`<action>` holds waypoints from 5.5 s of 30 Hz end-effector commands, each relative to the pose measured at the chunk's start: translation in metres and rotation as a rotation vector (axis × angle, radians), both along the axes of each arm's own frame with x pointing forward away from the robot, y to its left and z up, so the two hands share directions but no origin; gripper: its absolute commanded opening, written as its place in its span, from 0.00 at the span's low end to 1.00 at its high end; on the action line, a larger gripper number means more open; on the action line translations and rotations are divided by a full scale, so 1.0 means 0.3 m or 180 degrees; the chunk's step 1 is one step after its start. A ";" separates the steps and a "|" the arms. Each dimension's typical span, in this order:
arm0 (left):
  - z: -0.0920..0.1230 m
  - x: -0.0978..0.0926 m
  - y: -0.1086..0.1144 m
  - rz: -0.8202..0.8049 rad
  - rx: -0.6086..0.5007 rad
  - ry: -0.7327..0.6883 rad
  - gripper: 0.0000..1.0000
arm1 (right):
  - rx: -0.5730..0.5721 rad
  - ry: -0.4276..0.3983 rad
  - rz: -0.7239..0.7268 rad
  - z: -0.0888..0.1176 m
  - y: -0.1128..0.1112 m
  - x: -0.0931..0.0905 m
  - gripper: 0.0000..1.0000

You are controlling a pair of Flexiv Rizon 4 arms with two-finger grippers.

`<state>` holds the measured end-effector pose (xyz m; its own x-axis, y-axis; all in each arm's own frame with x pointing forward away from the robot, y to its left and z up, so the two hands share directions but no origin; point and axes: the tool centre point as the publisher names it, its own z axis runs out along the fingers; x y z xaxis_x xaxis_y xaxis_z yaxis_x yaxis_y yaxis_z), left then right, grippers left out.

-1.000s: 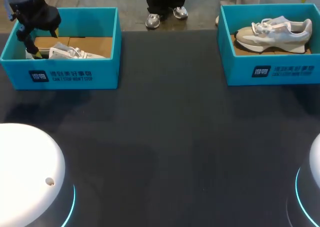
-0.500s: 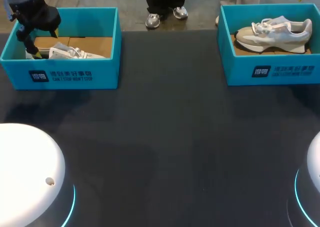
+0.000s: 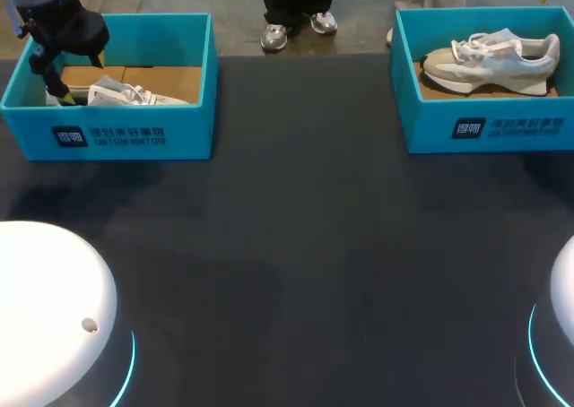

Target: Take the shoe out of the shoebox, open the shoe tongue, remove and reinsert the insole, then place the shoe into the shoebox

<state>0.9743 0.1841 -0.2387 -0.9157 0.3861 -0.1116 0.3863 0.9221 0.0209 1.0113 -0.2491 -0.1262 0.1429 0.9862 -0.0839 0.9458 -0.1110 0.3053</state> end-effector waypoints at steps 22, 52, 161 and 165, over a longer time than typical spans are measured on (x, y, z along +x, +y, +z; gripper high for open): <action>-0.001 -0.006 0.001 0.0000 0.0004 -0.0012 1.00 | -0.0050 0.0285 -0.0389 -0.254 -0.143 0.384 1.00; -0.001 -0.006 0.001 0.0000 0.0004 -0.0012 1.00 | 0.0177 0.0606 -0.0595 -0.457 -0.248 0.480 1.00; -0.001 -0.006 0.001 0.0000 0.0004 -0.0012 1.00 | -0.0207 0.1093 -0.0747 -0.836 -0.325 0.507 0.00; -0.001 -0.006 0.001 0.0000 0.0004 -0.0012 1.00 | -0.0206 0.1084 -0.0721 -0.805 -0.321 0.494 0.00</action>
